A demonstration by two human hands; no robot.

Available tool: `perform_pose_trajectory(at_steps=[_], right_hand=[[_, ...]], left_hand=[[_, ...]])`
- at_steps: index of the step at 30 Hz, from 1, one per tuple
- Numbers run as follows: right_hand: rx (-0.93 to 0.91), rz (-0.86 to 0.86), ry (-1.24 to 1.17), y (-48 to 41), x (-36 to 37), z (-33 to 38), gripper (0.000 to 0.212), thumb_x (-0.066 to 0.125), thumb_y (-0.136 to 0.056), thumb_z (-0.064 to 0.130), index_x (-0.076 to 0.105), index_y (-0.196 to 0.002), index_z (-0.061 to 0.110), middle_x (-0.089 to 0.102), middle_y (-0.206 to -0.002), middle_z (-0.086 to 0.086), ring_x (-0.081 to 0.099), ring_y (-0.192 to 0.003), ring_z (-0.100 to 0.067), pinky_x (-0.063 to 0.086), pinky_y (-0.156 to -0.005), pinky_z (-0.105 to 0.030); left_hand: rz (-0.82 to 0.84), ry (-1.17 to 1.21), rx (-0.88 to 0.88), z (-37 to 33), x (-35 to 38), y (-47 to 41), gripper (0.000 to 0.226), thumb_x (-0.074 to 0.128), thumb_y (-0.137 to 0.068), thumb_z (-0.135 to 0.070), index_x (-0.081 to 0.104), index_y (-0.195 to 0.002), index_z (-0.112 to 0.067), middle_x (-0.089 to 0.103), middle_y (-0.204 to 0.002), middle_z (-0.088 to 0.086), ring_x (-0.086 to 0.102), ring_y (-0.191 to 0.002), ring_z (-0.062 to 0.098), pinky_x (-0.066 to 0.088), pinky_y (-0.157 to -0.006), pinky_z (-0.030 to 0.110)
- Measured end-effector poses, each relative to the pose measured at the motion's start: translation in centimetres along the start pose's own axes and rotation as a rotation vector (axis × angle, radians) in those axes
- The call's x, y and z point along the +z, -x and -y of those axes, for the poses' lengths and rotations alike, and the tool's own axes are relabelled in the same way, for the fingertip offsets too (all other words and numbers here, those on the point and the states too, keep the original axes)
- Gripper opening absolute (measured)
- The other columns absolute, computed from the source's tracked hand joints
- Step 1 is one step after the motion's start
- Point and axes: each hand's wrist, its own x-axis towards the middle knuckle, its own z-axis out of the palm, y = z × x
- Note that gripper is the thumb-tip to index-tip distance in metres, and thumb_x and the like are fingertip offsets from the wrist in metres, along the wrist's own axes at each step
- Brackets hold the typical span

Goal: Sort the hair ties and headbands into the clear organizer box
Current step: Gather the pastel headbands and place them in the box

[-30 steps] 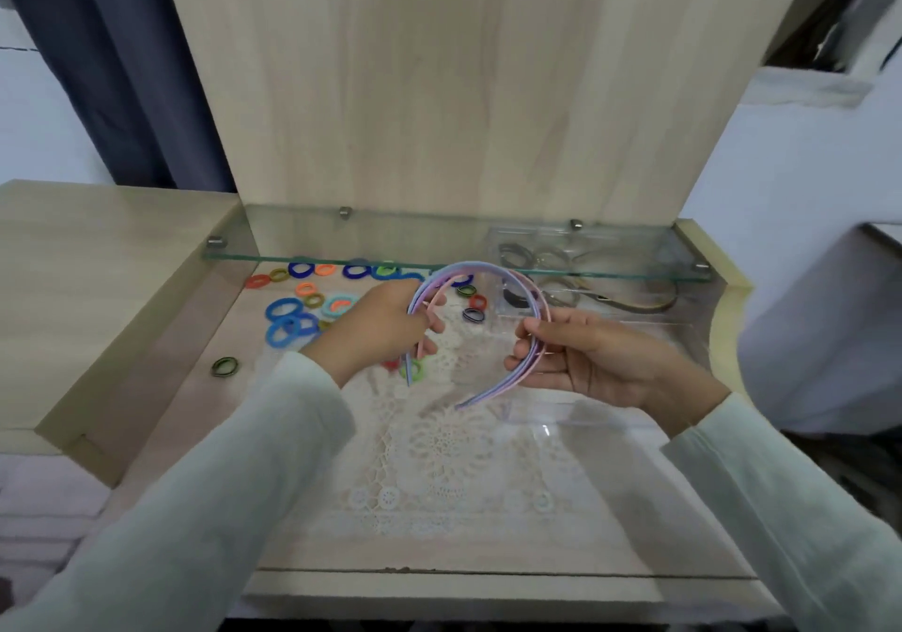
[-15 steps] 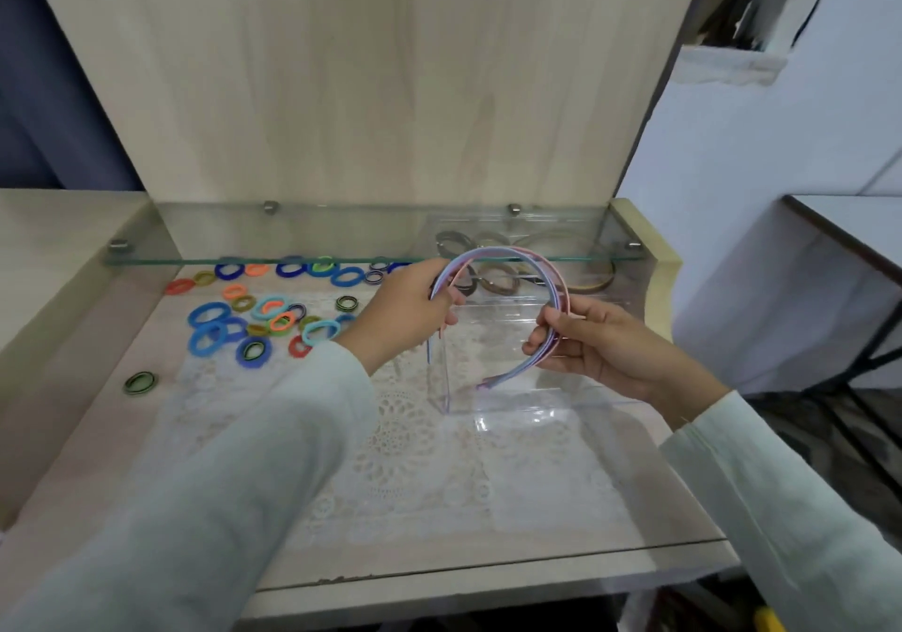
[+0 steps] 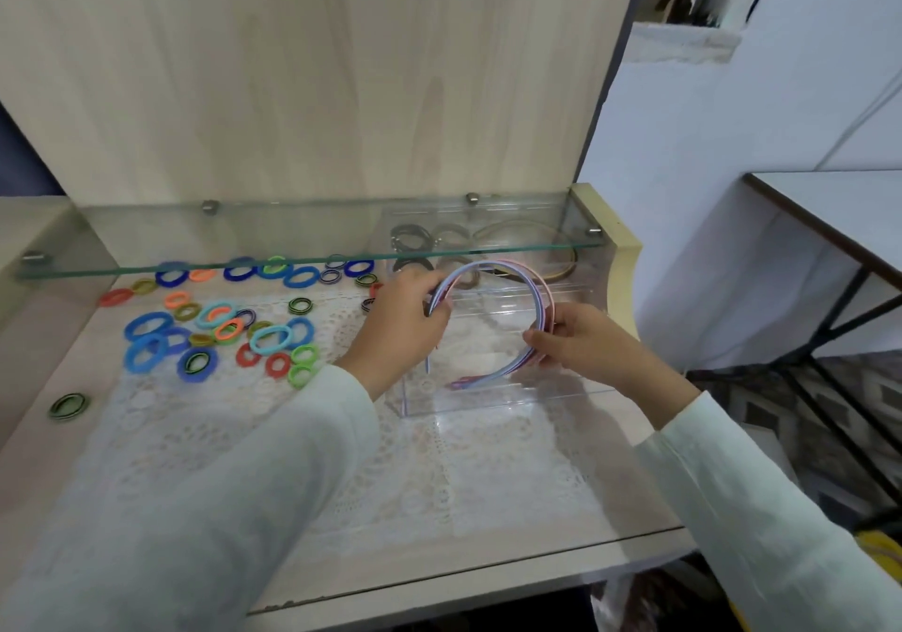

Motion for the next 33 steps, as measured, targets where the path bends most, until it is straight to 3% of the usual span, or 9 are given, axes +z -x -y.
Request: perform_pose_trajectory(at_steps=[3,5,12,15,18,23,28,33], right_hand=[[0.021,-0.046,0.228,-0.1,0.2,-0.5,0.021,0.059,-0.089,0.029,0.064,-0.084,0.009,0.071,-0.078,0.000,0.065,-0.077,-0.016,0.053,-0.079,-0.036],[0.066,-0.087,0.312,0.1,0.5,-0.6,0.024,0.058,-0.087,0.034,0.061,-0.084,0.011,0.067,-0.082,-0.003,0.062,-0.081,-0.022,0.050,-0.075,-0.037],[0.174,-0.093,0.555,0.6,1.5,-0.7,0.024,0.053,-0.086,0.040,0.044,-0.074,0.021,0.054,-0.082,0.000,0.054,-0.079,-0.022,0.040,-0.062,-0.030],[0.182,-0.083,0.564,0.5,1.6,-0.7,0.027,0.053,-0.086,0.038,0.038,-0.070,0.022,0.048,-0.077,0.003,0.051,-0.079,-0.022,0.036,-0.060,-0.030],[0.204,-0.061,0.557,0.4,1.5,-0.6,0.023,0.054,-0.087,0.038,0.044,-0.076,0.020,0.046,-0.075,0.004,0.051,-0.078,-0.022,0.034,-0.056,-0.029],[0.181,-0.137,0.488,0.3,1.5,-0.7,0.024,0.056,-0.088,0.035,0.046,-0.095,0.014,0.053,-0.091,-0.003,0.051,-0.079,-0.022,0.034,-0.056,-0.029],[0.100,-0.243,0.392,-0.2,1.5,-0.8,0.032,0.056,-0.091,0.025,0.056,-0.120,0.012,0.065,-0.106,-0.007,0.053,-0.085,-0.019,0.041,-0.068,-0.026],[0.100,-0.250,0.418,-0.6,1.5,-0.9,0.024,0.056,-0.090,0.014,0.066,-0.112,0.013,0.069,-0.102,-0.007,0.057,-0.084,-0.020,0.042,-0.067,-0.023]], left_hand=[[-0.026,-0.024,-0.021,-0.1,0.7,0.1,0.030,0.059,-0.092,-0.008,0.069,-0.116,-0.023,0.054,-0.097,0.003,0.052,-0.087,0.012,0.039,-0.075,0.009],[-0.040,-0.027,-0.022,-0.2,1.1,0.2,0.036,0.059,-0.091,-0.008,0.066,-0.122,-0.023,0.053,-0.101,0.001,0.051,-0.085,0.005,0.038,-0.076,0.005],[0.006,-0.046,-0.062,-0.6,2.0,0.6,0.044,0.063,-0.085,-0.005,0.061,-0.127,-0.020,0.052,-0.103,-0.003,0.055,-0.082,0.002,0.051,-0.084,0.024],[0.062,-0.063,-0.089,-0.3,2.2,0.7,0.042,0.064,-0.086,-0.007,0.063,-0.126,-0.017,0.054,-0.102,-0.003,0.057,-0.085,0.010,0.049,-0.081,0.020],[0.099,-0.087,-0.100,-0.3,2.3,0.6,0.034,0.064,-0.088,-0.009,0.066,-0.121,-0.016,0.059,-0.108,0.001,0.059,-0.088,0.010,0.043,-0.075,0.013],[0.137,-0.112,-0.126,-0.5,2.0,0.4,0.034,0.059,-0.090,-0.007,0.066,-0.121,-0.018,0.060,-0.111,0.001,0.060,-0.092,0.013,0.046,-0.081,0.020],[0.163,-0.159,-0.127,-0.6,2.0,0.3,0.037,0.057,-0.089,-0.005,0.064,-0.122,-0.021,0.060,-0.112,0.002,0.058,-0.093,0.012,0.048,-0.082,0.023],[0.138,-0.201,-0.158,-0.6,1.9,0.4,0.036,0.059,-0.089,-0.006,0.063,-0.123,-0.017,0.061,-0.119,0.002,0.055,-0.093,0.011,0.042,-0.081,0.021]])
